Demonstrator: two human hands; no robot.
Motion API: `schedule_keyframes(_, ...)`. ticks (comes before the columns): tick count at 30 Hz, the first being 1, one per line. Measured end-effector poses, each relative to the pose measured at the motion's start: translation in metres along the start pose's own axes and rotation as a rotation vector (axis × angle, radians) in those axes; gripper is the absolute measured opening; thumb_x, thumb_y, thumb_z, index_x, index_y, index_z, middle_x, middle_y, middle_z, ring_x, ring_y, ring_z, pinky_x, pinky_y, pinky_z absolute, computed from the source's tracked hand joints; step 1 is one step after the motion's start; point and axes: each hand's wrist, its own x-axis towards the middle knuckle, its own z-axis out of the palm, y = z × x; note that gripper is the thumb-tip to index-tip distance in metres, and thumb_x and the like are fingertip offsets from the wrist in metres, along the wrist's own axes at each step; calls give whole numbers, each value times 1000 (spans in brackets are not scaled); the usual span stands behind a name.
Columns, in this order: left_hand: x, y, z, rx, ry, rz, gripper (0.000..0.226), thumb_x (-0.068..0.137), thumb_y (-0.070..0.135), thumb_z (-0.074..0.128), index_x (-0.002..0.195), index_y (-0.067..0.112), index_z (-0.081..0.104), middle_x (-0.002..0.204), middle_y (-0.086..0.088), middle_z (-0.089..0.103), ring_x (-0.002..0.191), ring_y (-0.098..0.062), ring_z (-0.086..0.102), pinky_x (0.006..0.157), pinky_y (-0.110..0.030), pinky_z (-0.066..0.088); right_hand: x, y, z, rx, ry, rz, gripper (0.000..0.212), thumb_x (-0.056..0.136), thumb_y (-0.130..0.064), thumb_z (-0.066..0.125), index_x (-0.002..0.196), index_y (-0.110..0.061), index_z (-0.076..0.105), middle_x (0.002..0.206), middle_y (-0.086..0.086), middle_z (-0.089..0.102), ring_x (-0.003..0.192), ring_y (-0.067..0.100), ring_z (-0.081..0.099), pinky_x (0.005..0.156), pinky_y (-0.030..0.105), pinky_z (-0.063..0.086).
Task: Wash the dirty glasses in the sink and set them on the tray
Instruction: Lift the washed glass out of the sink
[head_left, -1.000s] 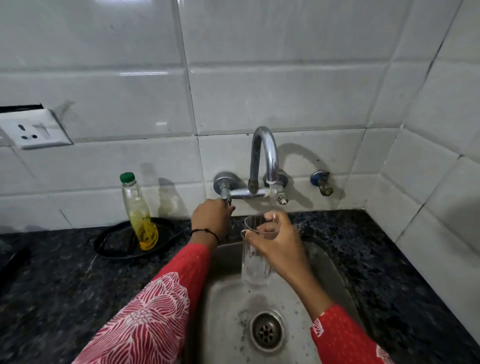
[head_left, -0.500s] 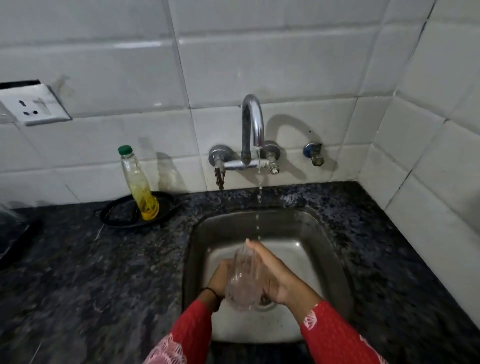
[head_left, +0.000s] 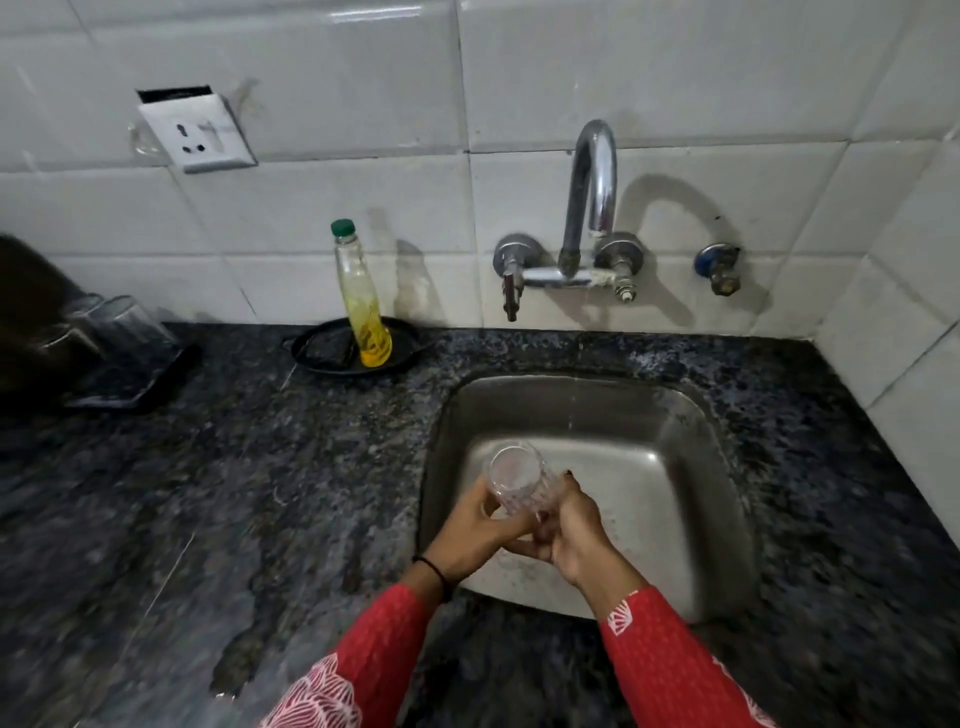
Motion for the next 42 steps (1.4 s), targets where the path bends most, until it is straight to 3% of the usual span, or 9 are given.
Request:
schedule_keyframes(4, 5, -16, -10, -48, 130, -42, 44, 77, 9, 75, 115, 0, 57, 113, -15, 66, 108, -30, 63, 96, -40, 50, -7, -2, 1, -162, 82, -232, 24, 100, -13, 34, 123, -9, 40, 92, 13, 59, 50, 24, 66, 40, 35, 54)
schedule_keyframes(6, 5, -14, -17, -73, 165, -46, 54, 70, 22, 80, 117, 6, 58, 114, -12, 68, 109, -25, 64, 98, -44, 49, -2, 4, -6, -369, 149, -404, 40, 95, -6, 42, 131, -21, 35, 108, 6, 56, 64, 25, 70, 46, 36, 55)
schedule_keyframes(10, 13, -13, -27, -109, 156, -12, 66, 61, 34, 81, 120, 14, 59, 115, -3, 69, 110, -16, 64, 100, -40, 49, 7, 18, -6, -962, 25, -737, 82, 79, -4, 65, 146, -26, 24, 147, -8, 29, 132, 8, 35, 105, 27, 38)
schedule_keyframes(15, 22, -5, -51, -54, 41, 47, 62, 66, 28, 80, 122, 15, 58, 118, -2, 68, 111, -13, 62, 102, -40, 47, 10, 19, 30, -730, 165, -992, 75, 70, -10, 78, 136, -23, 45, 137, -4, 48, 124, 8, 49, 103, 30, 44)
schedule_keyframes(20, 32, 17, -115, -10, -5, 201, 79, 72, 5, 79, 136, 30, 39, 131, 12, 57, 122, -4, 54, 98, -17, 44, 9, 6, 97, -598, 193, -1206, 74, 63, 6, 78, 129, -11, 51, 128, 2, 56, 114, -10, 51, 93, 6, 40)
schedule_keyframes(24, 30, 30, -197, 15, 30, 301, 90, 72, 1, 77, 143, 25, 27, 137, 21, 45, 125, 8, 46, 98, -11, 38, 14, -2, 182, -600, 114, -1316, 68, 67, 4, 75, 128, -10, 51, 128, 3, 55, 118, 5, 53, 100, 18, 42)
schedule_keyframes(31, 0, -6, -376, -85, 262, 240, 82, 80, 0, 69, 148, 12, 25, 147, -2, 43, 134, -11, 43, 111, -29, 36, 45, 20, 369, -542, -257, -1111, 67, 58, 0, 82, 110, -36, 60, 111, -3, 67, 101, 7, 65, 88, 25, 53)
schedule_keyframes(37, -14, -55, -497, -81, 425, 121, 63, 88, -10, 51, 144, 11, 31, 137, 14, 40, 123, 6, 41, 101, -10, 38, 89, 60, 499, -655, -350, -967, 54, 58, -8, 86, 101, -26, 58, 84, -16, 67, 72, -13, 62, 67, 6, 48)
schedule_keyframes(42, -4, -104, -544, -159, 591, -3, 60, 89, -15, 42, 144, 5, 30, 147, -13, 39, 136, -21, 38, 102, -18, 32, 141, 83, 557, -736, -348, -883, 60, 56, -5, 86, 106, -23, 58, 89, -11, 66, 78, -5, 61, 68, 4, 44)
